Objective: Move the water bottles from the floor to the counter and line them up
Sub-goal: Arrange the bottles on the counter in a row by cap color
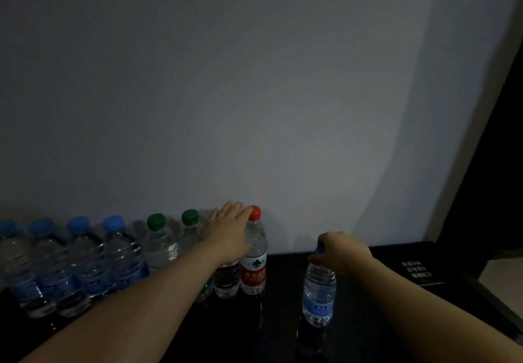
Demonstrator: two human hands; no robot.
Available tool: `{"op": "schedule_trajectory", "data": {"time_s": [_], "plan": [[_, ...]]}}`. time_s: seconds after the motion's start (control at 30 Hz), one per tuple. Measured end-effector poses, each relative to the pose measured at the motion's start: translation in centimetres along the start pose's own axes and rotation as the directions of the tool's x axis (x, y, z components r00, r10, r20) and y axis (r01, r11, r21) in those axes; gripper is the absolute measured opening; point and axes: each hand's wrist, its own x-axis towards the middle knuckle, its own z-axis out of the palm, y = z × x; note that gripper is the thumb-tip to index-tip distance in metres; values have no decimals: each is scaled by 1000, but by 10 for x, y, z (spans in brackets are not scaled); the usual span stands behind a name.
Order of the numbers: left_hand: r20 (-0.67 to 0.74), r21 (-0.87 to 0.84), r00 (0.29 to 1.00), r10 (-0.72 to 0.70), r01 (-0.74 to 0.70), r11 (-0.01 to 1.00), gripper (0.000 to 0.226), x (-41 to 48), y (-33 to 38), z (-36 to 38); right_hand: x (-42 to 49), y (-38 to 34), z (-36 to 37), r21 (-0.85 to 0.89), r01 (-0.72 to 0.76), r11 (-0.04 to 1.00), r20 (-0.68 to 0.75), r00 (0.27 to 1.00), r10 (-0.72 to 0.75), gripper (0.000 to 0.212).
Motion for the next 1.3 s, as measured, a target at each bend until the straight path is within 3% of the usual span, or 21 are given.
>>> {"op": "schedule_trajectory", "data": {"time_s": [0.43, 0.87, 1.3], "plan": [[17, -30, 998, -56, 56, 998, 88, 4, 5, 3, 28, -29, 1, 91, 58, 994, -87, 995, -50, 36], [-13, -30, 999, -42, 41, 999, 88, 5, 5, 6, 53, -59, 13, 79, 131, 988, -79, 989, -124, 34], [-44, -67, 997, -56, 53, 996, 87, 3, 8, 7, 59, -62, 14, 159, 108, 981, -33, 994, -104, 38]]}}
